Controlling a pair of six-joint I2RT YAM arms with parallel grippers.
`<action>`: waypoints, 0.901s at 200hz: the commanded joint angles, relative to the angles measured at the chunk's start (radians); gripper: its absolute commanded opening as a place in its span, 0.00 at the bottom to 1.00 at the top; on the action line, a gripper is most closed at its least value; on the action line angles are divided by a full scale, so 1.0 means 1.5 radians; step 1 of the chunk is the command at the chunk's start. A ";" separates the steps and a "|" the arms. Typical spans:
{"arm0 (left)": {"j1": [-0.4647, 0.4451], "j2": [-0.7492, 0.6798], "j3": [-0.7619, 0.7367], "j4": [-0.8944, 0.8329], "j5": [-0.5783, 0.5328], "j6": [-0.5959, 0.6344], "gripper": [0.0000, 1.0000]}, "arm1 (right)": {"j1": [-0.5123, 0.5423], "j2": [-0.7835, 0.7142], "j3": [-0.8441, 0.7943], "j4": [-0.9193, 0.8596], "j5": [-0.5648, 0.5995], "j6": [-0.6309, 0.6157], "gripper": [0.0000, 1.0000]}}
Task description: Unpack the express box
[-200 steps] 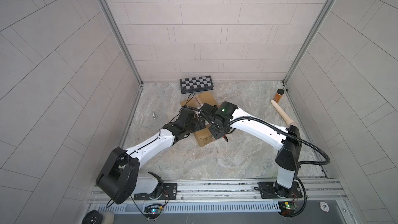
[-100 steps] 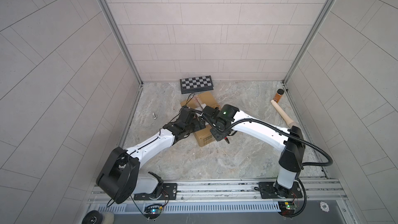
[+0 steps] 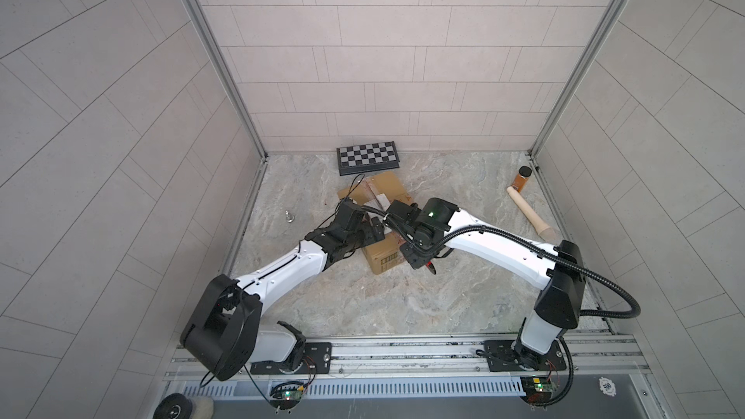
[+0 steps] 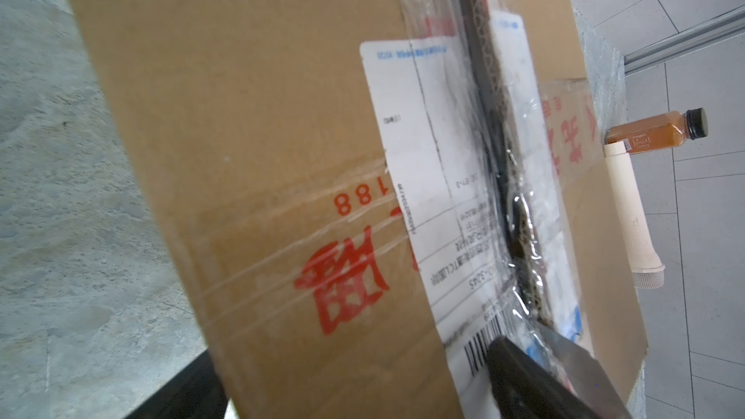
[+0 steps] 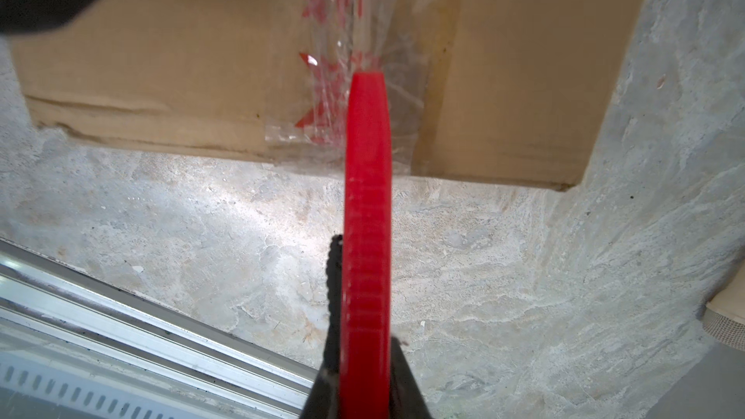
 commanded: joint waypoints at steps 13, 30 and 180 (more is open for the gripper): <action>0.005 0.048 -0.043 -0.167 -0.032 0.018 0.99 | 0.001 -0.022 -0.023 -0.121 -0.006 0.013 0.00; 0.005 0.047 -0.044 -0.167 -0.032 0.018 1.00 | 0.002 -0.024 -0.023 -0.121 -0.006 0.015 0.00; 0.005 0.043 -0.050 -0.149 -0.019 0.016 0.99 | -0.001 0.097 0.087 -0.028 -0.029 -0.002 0.00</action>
